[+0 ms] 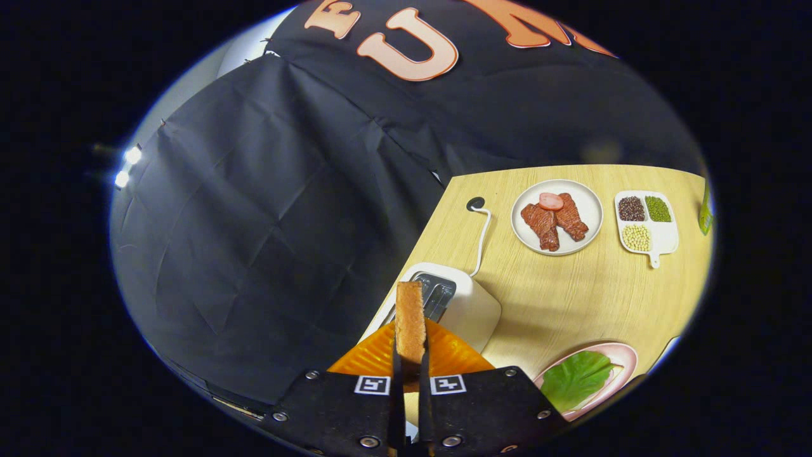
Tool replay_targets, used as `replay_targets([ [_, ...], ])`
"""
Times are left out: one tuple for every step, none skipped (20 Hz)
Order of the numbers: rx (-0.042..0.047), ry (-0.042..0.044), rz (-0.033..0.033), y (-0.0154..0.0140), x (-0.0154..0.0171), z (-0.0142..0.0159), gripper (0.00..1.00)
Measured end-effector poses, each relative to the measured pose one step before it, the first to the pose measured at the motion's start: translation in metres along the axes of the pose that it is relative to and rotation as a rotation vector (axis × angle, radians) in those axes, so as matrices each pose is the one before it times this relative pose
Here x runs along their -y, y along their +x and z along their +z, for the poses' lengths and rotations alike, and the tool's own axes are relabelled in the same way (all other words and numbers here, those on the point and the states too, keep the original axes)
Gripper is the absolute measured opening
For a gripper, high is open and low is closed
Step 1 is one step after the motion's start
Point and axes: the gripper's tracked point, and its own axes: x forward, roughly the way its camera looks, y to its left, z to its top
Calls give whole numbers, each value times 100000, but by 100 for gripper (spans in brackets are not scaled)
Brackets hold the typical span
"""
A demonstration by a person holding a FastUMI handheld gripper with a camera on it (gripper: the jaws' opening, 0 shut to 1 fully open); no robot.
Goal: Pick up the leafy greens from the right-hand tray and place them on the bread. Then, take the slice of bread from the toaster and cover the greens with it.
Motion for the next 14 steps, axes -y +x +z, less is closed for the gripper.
replay_targets([
  [748,678,425,-208,-88,50,9],
  [1270,1068,616,-223,83,191,9],
  [260,732,152,-5,89,-8,9],
  [1052,1231,-57,-142,230,216,8],
  [174,455,-169,-245,50,38,9],
  [722,1025,-82,-197,191,139,8],
  [188,380,25,-163,122,-80,9],
  [523,582,-45,26,190,29,8],
  [238,119,-57,-262,131,-88,9],
  [592,344,-104,-323,194,115,8],
  [633,427,-64,-153,185,-63,8],
  [301,528,16,-165,201,36,8],
  [434,876,72,74,110,-110,8],
  [75,711,-48,-63,195,-41,8],
])
